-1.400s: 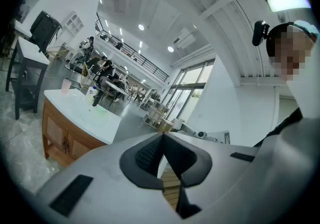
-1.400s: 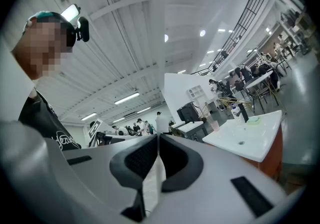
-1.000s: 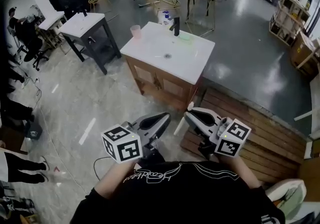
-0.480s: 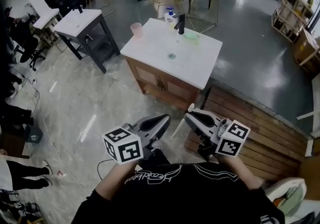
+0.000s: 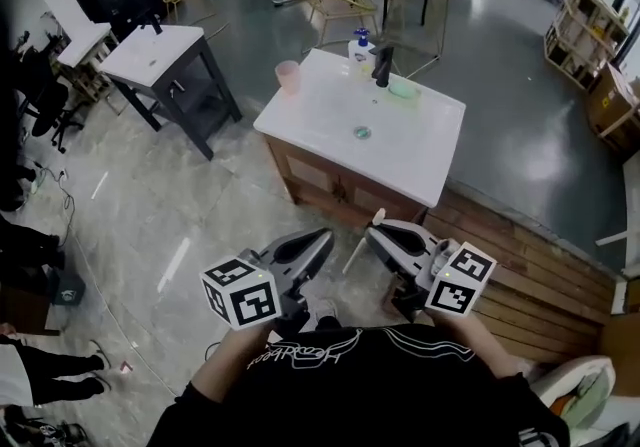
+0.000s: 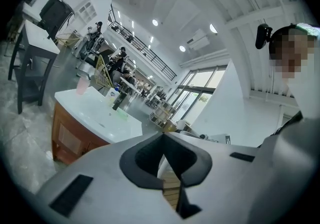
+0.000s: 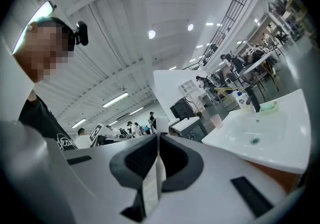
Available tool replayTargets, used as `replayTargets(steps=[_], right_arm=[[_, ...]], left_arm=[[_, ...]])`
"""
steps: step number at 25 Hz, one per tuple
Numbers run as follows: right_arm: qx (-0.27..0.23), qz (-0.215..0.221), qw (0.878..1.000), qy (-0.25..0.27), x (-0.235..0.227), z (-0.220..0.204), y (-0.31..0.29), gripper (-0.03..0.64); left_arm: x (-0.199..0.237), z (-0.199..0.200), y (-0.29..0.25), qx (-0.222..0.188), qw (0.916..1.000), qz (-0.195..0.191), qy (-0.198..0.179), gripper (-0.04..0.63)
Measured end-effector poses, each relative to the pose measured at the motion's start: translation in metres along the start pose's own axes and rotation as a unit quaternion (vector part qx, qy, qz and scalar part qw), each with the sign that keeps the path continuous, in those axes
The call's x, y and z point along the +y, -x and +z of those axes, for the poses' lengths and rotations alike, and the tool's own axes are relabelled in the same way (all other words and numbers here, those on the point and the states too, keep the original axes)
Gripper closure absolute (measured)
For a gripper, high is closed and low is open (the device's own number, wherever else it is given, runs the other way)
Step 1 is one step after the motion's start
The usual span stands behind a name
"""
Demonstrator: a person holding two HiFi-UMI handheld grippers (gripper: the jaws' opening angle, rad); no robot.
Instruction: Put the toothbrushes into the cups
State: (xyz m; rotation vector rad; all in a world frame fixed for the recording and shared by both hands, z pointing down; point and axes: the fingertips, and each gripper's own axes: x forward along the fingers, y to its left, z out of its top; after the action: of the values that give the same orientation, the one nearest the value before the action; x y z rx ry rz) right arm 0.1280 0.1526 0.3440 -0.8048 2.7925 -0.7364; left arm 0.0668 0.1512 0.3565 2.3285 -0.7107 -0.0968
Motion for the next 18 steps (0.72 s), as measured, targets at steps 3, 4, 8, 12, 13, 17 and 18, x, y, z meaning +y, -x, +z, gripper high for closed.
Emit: replayTargets(steps=[3, 4, 8, 12, 13, 17, 18], right_arm=[[0.0, 0.003, 1.0, 0.007, 0.001, 0.007, -0.034, 0.58], [-0.001, 0.003, 1.0, 0.009, 0.001, 0.009, -0.043, 0.58], [-0.005, -0.001, 1.0, 0.018, -0.001, 0.02, -0.076, 0.58], [-0.001, -0.005, 1.0, 0.028, 0.001, 0.025, -0.105, 0.58], [0.002, -0.005, 1.0, 0.03, 0.002, 0.025, -0.111, 0.58], [0.001, 0.001, 0.999, 0.032, 0.006, 0.033, -0.13, 0.58], [-0.001, 0.004, 0.999, 0.032, 0.005, 0.035, -0.134, 0.58]], left_arm=[[0.024, 0.025, 0.015, -0.011, 0.9999, 0.0, 0.0, 0.589], [0.031, 0.032, 0.02, -0.015, 0.9999, -0.001, -0.001, 0.589], [0.052, 0.056, 0.036, -0.029, 0.9996, -0.006, -0.004, 0.589], [0.072, 0.071, 0.059, -0.044, 0.999, -0.001, -0.003, 0.589], [0.076, 0.073, 0.065, -0.05, 0.9988, 0.001, 0.001, 0.589], [0.093, 0.086, 0.088, -0.069, 0.9974, 0.016, 0.008, 0.589], [0.097, 0.091, 0.093, -0.076, 0.9969, 0.02, 0.008, 0.589]])
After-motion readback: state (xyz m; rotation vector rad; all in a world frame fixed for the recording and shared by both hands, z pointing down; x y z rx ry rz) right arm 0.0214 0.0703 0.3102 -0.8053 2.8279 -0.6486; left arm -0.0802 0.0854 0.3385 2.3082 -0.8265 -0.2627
